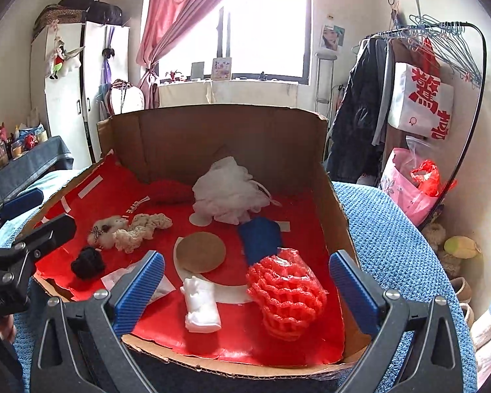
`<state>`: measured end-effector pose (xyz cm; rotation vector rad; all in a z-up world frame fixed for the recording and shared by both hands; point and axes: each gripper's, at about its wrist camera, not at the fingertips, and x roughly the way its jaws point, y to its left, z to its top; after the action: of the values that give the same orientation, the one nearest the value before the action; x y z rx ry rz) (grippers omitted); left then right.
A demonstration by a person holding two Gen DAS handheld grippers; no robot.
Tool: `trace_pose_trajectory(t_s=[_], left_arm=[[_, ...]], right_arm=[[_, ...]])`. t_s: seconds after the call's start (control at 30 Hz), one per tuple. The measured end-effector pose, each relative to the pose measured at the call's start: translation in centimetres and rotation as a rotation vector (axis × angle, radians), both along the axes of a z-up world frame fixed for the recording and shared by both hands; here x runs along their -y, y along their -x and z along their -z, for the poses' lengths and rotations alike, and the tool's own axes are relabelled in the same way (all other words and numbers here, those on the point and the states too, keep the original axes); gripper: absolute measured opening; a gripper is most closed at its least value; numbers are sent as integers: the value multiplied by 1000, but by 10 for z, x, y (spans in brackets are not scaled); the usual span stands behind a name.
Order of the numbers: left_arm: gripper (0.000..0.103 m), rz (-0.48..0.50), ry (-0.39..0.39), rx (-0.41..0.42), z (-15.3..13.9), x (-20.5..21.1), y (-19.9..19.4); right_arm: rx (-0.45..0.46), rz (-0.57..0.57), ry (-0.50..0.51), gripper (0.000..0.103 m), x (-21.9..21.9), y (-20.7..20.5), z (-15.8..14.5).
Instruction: Organize soft objects
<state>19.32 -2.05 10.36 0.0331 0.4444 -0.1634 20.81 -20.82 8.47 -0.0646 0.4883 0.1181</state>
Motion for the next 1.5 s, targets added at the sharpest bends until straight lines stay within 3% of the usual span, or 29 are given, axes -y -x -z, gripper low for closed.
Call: trace_pose_trajectory(t_s=[0.3,0.6,1.5], left_arm=[[97,-25,10,-92,30,0,-21],[97,-53,12,-138,37,-4,-26],[97,-51,-3,-140,38,-6,-24]], right_arm=[[5,27,6,103,3,-3,12],[-22,24,15,103,-1,-9,20],[-25,27,26,103,-1,-10,21]])
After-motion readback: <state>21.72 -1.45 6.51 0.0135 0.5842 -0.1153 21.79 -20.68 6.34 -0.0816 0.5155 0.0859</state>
